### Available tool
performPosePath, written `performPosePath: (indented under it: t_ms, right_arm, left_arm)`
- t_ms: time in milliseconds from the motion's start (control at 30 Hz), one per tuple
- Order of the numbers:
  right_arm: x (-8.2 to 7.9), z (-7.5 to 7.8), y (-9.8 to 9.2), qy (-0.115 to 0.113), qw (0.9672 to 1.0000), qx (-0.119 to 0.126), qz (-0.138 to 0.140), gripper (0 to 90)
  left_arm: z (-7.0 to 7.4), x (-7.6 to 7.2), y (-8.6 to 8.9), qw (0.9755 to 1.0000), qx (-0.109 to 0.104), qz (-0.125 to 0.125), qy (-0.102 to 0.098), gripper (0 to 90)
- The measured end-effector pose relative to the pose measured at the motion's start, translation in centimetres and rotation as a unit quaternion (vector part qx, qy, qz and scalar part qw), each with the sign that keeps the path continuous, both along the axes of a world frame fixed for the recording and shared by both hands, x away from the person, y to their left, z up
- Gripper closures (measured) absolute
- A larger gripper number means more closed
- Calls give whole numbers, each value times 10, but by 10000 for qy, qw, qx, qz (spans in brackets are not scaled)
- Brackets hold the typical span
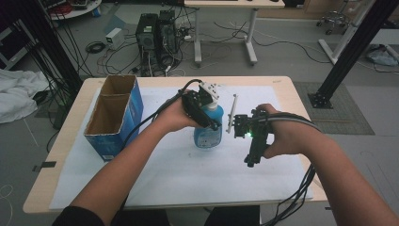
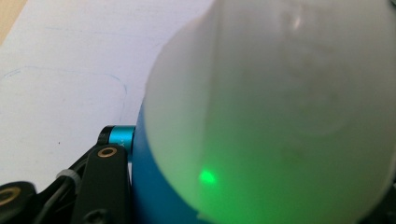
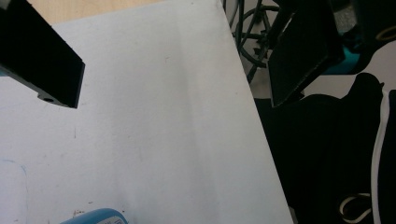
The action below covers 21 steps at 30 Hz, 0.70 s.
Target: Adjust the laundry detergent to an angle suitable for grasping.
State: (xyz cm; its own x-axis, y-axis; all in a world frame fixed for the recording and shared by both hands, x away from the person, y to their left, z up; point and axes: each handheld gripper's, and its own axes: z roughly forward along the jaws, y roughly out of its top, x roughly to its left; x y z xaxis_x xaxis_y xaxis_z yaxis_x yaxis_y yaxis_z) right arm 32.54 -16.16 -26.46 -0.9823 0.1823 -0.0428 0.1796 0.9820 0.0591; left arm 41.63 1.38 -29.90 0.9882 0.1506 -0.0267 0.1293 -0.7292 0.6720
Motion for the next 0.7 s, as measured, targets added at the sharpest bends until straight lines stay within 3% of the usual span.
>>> performPosePath:
  t_ms: [167,700]
  right_arm:
    - [-1,1,1,-13,10000,5,50,33]
    - [-5,3,4,-27,10000,-41,25,33]
  left_arm:
    - [4,-4,4,9999,113,-123,-10,439]
    - [9,-13,15,9984,142,-549,-84,439]
